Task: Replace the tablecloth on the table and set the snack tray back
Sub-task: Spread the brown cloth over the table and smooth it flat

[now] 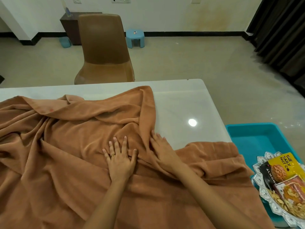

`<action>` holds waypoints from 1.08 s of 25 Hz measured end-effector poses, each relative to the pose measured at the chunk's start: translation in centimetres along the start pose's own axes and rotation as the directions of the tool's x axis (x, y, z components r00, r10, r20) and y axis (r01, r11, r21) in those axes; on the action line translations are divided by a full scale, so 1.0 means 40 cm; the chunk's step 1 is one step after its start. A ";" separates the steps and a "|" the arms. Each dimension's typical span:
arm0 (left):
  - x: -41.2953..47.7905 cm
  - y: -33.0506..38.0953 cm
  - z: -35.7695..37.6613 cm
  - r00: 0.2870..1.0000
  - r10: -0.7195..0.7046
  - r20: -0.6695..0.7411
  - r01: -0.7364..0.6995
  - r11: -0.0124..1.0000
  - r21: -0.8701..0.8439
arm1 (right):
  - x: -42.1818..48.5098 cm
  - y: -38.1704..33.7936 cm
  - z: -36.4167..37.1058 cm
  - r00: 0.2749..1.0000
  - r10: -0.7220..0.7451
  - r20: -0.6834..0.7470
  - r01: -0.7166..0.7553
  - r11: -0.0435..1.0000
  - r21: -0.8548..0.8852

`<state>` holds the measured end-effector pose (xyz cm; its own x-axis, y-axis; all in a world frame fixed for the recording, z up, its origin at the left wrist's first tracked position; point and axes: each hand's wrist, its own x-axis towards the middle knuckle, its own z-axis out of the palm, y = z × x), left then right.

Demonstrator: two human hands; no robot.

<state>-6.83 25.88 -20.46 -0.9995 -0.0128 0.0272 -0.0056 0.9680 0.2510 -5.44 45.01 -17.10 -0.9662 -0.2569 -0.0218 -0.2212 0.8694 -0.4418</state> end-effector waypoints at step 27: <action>-0.009 -0.058 -0.012 0.995 0.087 0.050 -0.088 0.996 0.031 | -0.075 0.254 -0.059 0.999 0.022 -0.039 -0.031 0.968 -0.250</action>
<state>-6.44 23.53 -20.59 -0.9965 0.0838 0.0003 0.0818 0.9726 0.2175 -5.12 55.61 -19.39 -0.9753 -0.2210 0.0031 -0.2171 0.9549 -0.2025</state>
